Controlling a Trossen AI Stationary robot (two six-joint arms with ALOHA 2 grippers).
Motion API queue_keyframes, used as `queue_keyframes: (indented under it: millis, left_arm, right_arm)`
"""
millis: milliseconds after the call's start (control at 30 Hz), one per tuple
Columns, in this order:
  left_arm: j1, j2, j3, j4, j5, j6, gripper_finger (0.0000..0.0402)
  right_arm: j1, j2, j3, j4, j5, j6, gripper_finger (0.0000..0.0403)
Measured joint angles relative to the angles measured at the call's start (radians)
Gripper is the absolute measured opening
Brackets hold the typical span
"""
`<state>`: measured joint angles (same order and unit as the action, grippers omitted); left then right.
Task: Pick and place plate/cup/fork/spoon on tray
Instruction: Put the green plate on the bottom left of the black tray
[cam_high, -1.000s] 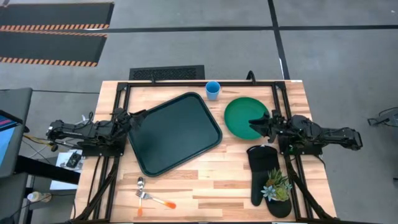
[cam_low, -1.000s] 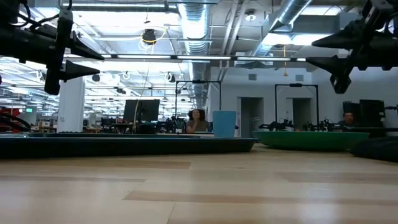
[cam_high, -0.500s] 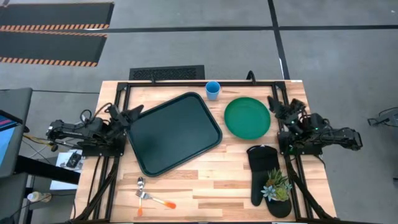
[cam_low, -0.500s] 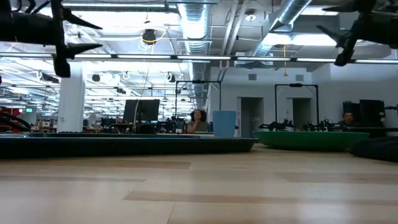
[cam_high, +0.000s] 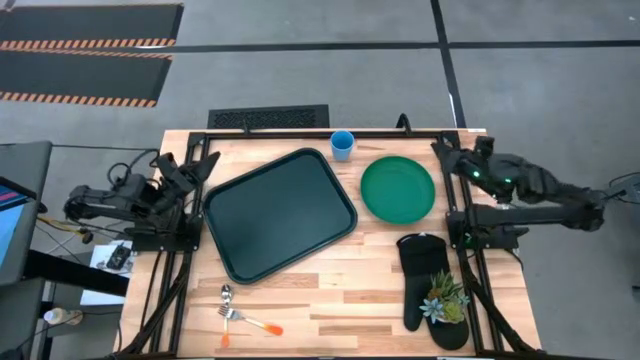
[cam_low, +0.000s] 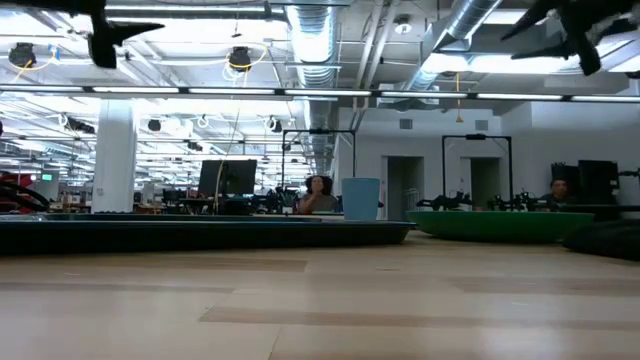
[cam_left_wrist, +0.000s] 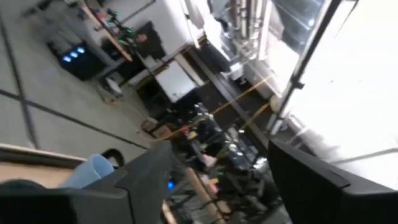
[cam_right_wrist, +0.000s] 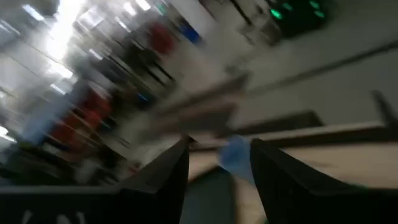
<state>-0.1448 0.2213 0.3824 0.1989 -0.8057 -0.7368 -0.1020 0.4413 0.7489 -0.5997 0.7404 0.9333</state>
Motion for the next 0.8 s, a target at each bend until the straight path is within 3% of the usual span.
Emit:
queue_keyframes:
  millis: [133, 333, 600, 800]
  left_arm:
    - [0.001, 0.109, 0.117, -0.129, -0.014, -0.008, 0.0268]
    - [0.005, 0.254, 0.263, -0.364, -0.011, -0.097, 0.0262]
    - [0.076, 0.357, 0.316, -0.455, 0.166, -0.186, 0.0261]
    - [0.137, 0.401, 0.317, -0.457, 0.277, -0.204, 0.0260]
  right_arm:
    - [-0.024, 0.204, 0.143, -0.291, -0.034, 0.147, 0.0196]
    - [-0.135, 0.458, 0.205, -0.527, -0.226, 0.312, 0.0199]
    - [-0.198, 0.681, 0.118, -0.511, -0.448, 0.393, 0.0210]
    - [-0.145, 0.697, -0.018, -0.453, -0.559, 0.520, 0.0205]
